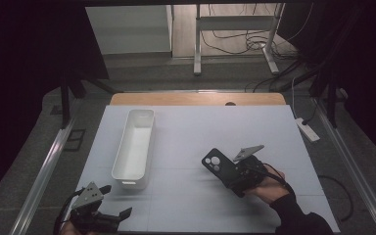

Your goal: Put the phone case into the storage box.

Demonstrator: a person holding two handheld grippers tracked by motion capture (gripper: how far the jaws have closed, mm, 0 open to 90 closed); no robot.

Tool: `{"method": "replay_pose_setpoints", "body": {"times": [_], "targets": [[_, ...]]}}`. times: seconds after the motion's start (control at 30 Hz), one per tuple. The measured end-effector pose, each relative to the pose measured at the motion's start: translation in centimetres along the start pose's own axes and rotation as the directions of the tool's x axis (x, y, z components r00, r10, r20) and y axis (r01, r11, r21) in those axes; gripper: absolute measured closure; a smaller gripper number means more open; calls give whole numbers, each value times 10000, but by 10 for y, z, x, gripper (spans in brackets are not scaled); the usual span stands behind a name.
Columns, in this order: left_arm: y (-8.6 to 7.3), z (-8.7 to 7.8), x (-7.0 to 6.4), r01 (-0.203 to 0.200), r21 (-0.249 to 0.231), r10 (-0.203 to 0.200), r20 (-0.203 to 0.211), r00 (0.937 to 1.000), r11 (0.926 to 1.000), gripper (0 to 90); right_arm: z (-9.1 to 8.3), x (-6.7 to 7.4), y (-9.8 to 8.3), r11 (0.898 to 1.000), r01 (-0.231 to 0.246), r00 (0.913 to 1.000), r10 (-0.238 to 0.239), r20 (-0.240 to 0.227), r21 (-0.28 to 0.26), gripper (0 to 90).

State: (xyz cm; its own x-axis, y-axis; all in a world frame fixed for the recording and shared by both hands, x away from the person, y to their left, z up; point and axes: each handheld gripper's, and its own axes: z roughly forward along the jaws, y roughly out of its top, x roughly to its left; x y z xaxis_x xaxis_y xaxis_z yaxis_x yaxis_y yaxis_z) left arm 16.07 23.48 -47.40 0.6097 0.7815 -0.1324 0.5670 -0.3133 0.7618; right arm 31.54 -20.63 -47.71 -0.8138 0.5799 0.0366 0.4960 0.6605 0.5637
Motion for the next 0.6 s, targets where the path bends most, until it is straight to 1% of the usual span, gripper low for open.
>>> {"method": "replay_pose_setpoints", "body": {"times": [0.07,0.13,0.17,0.23,0.3,0.43,0.6], "targets": [[3,1,0,-37,-34,38,47,10000,10000,0,-3,1,-2,10000,37,10000,-37,-76,-66,156],[6,2,-1,-135,-62,135,-5,9999,9999,0,-6,2,-3,9999,59,9999,-61,-142,-134,156],[7,3,-1,-171,-63,171,-6,9999,9998,0,-7,2,-5,9997,159,9997,-162,-188,-184,156],[11,4,-1,-213,-109,213,29,9998,9997,0,-10,4,-6,9996,147,9997,-152,-209,-234,156],[14,4,0,-289,-162,290,80,9995,9995,0,-13,5,-7,9993,237,9993,-245,-274,-306,156],[21,6,1,-487,-283,494,237,9985,9984,0,-17,8,-10,9990,177,9991,-194,-386,-419,156],[29,11,1,-761,-302,775,495,9958,9966,0,-22,9,-14,9979,275,9980,-308,-557,-595,156]]}}
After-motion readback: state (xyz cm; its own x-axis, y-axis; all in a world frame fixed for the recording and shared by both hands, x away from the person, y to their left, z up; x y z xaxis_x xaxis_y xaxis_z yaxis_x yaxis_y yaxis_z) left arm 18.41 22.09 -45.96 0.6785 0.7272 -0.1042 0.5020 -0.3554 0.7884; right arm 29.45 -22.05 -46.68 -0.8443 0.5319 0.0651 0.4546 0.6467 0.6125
